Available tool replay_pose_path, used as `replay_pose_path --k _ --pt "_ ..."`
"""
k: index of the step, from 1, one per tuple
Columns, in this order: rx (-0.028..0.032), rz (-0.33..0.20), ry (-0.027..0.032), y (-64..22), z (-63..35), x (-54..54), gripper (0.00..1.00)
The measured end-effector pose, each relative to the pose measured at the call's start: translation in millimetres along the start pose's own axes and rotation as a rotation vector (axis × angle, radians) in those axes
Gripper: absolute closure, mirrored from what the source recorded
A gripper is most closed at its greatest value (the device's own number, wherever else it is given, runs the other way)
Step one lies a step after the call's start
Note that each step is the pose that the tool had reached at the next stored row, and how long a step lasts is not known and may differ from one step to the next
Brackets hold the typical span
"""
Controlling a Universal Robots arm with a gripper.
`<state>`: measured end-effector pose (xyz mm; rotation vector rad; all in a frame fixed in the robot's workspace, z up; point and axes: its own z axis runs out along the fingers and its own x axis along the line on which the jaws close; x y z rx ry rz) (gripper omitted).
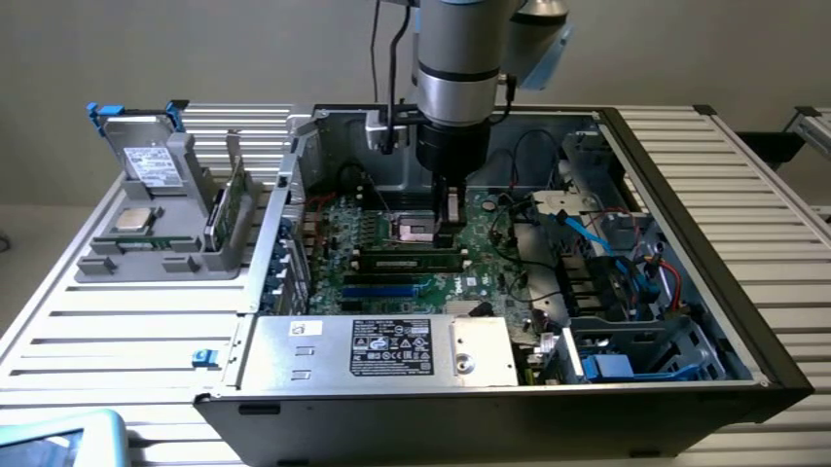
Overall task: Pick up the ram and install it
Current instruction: 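Press down the ram until it locks into place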
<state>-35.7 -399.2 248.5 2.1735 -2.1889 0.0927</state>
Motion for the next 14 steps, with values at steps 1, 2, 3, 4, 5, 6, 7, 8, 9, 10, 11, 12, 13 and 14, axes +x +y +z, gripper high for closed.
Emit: replay_pose_path --k 1,2,3,4,5,6,7,8,9,10,11,12,13,14 --pt "0.0001 0.0 -0.0007 0.0 0.6 -0.1 0.89" --pt "0.0 0.0 -0.001 0.0 1.2 -0.1 0.89" --pt "0.0 0.0 -0.0014 -0.6 1.8 -0.1 0.89" --pt "0.0001 0.0 -0.0016 -1.1 2.4 -0.2 0.89" --pt "0.0 0.0 -0.0016 -1.5 3.0 -0.3 0.89" --pt "-0.0001 0.0 -0.0015 -1.7 4.0 -0.3 0.89" --pt "-0.0001 0.0 -0.0015 -1.8 5.4 -0.5 0.89" --pt "-0.0001 0.0 -0.0016 -2.4 6.8 -0.6 0.89" --pt "-0.0001 0.001 -0.0016 -3.4 8.1 -0.7 0.89" --pt "0.0 0.001 -0.0016 -4.6 9.1 -0.8 0.89" --pt "-0.0001 0.001 -0.0017 -5.7 9.9 -0.8 0.89" --pt "-0.0001 0.001 -0.0022 -6.0 10.6 -0.9 0.89" --pt "-0.0001 0.001 -0.0028 -6.0 11.1 -1.0 0.89" --pt "-0.0006 0.001 -0.0033 -6.0 11.8 -1.0 0.89"
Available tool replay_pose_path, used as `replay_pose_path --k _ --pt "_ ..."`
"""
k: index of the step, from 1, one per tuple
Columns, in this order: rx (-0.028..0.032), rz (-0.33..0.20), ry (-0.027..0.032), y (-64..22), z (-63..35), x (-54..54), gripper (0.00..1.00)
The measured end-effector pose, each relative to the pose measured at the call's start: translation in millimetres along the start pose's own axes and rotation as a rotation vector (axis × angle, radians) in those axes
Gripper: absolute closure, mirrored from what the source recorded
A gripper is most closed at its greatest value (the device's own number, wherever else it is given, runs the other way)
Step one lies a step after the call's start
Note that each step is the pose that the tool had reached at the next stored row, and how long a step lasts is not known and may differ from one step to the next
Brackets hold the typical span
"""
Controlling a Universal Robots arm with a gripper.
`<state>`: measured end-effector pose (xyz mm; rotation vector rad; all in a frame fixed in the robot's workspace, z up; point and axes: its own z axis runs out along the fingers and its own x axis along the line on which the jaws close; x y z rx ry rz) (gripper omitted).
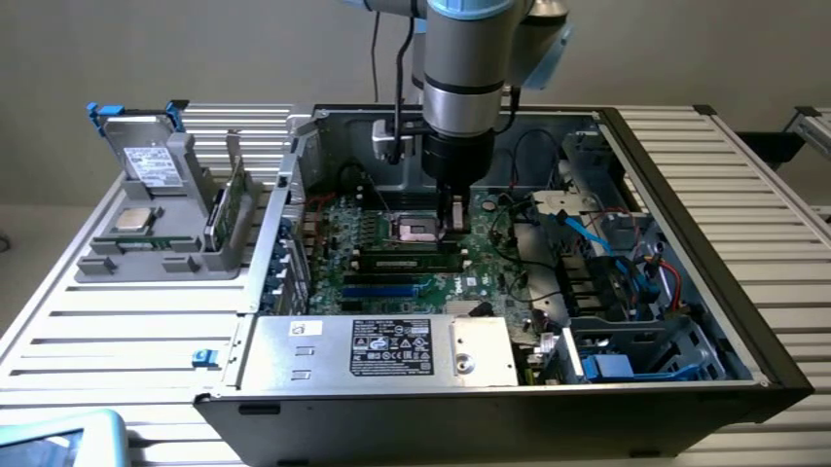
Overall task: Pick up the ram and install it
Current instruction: 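Press down the ram until it locks into place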
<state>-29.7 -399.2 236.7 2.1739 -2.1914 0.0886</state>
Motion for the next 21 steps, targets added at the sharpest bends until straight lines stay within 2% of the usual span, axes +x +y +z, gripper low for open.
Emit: replay_pose_path --k 7,21 --pt "-0.0048 0.0 -0.0079 -0.1 2.0 -0.2 0.89" --pt "-0.006 0.0 -0.0106 0.3 6.5 -0.4 0.89"
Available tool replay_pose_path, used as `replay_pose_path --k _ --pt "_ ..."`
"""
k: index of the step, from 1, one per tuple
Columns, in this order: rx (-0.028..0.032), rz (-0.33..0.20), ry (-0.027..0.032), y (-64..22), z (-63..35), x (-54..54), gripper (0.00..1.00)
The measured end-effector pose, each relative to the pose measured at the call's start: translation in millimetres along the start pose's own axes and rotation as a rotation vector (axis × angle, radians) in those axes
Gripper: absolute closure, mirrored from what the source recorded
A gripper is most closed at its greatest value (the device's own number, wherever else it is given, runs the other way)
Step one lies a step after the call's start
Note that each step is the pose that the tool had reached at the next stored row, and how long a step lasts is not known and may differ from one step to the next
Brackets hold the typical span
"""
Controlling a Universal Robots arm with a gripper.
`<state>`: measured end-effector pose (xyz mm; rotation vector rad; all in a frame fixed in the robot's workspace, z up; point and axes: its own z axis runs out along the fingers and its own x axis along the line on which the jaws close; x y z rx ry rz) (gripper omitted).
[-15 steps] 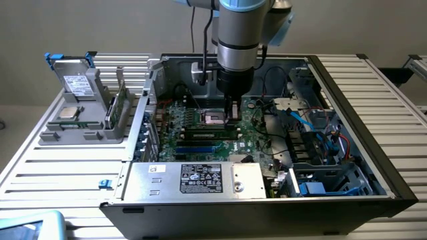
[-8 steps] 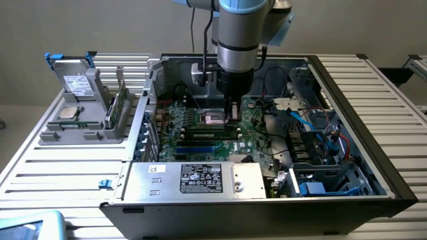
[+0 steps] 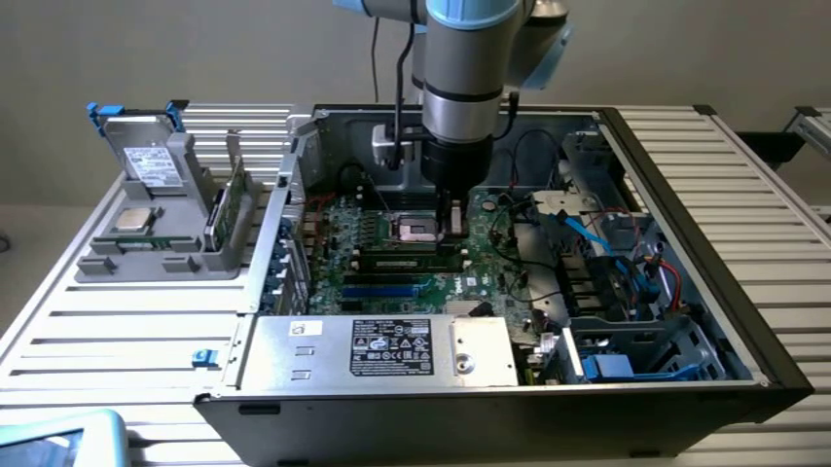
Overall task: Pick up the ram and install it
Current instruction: 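Press down the ram until it locks into place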
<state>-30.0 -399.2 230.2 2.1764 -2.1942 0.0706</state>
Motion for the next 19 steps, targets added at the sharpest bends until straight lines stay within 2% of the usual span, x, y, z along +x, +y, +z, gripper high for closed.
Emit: replay_pose_path --k 10,12,13,16,19 --pt "-0.0002 0.0 0.0004 0.6 4.6 -0.2 0.89" --pt "-0.0004 0.001 -0.0019 1.5 1.6 -0.4 0.89" --pt "-0.0012 0.0 -0.0008 2.4 -1.3 0.1 0.89" --pt "-0.0015 0.0 -0.0002 9.0 -5.5 0.9 0.89" --pt "-0.0016 0.0 -0.0001 20.4 -5.9 1.2 0.89"
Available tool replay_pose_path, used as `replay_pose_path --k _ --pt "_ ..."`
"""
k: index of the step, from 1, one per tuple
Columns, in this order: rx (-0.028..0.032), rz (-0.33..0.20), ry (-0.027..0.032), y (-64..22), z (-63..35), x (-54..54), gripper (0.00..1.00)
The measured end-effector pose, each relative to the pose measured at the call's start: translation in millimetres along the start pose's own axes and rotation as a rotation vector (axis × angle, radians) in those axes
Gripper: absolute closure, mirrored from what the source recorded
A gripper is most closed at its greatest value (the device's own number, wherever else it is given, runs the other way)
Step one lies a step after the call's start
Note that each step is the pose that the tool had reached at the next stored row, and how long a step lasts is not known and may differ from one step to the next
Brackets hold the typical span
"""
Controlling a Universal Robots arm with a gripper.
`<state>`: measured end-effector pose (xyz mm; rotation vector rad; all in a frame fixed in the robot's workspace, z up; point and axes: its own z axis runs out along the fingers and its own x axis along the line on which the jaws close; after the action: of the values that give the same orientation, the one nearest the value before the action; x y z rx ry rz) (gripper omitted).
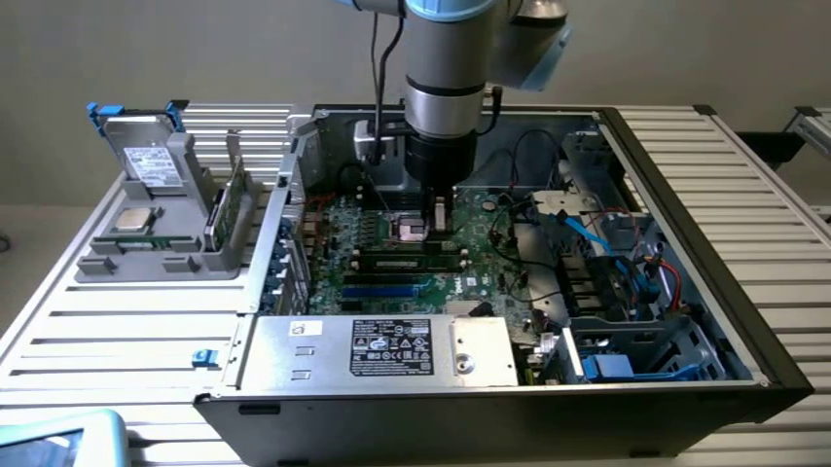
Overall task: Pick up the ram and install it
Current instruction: 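Press down the ram until it locks into place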
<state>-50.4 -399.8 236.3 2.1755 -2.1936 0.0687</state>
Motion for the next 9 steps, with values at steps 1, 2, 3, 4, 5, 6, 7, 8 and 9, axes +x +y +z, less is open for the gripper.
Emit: replay_pose_path --k 1,2,3,4,5,6,7,8,9 --pt "0.0001 0.0 0.0 4.9 0.0 0.1 0.89" --pt "0.0002 0.0 0.0 9.4 0.1 0.2 0.89" --pt "0.0002 0.0 0.0 13.8 0.1 0.2 0.89" --pt "0.0005 0.0 -0.0001 18.1 0.1 0.3 0.89" --pt "0.0011 0.0 -0.0001 22.0 0.1 0.3 0.89" --pt "0.0025 0.0 0.0 25.0 0.1 0.3 0.89" --pt "0.0044 0.0 0.0 26.7 0.3 0.3 0.89" --pt "0.0055 0.0 -0.0002 27.7 0.6 0.2 0.89" --pt "0.0063 0.0 -0.0001 28.6 1.0 0.2 0.89"
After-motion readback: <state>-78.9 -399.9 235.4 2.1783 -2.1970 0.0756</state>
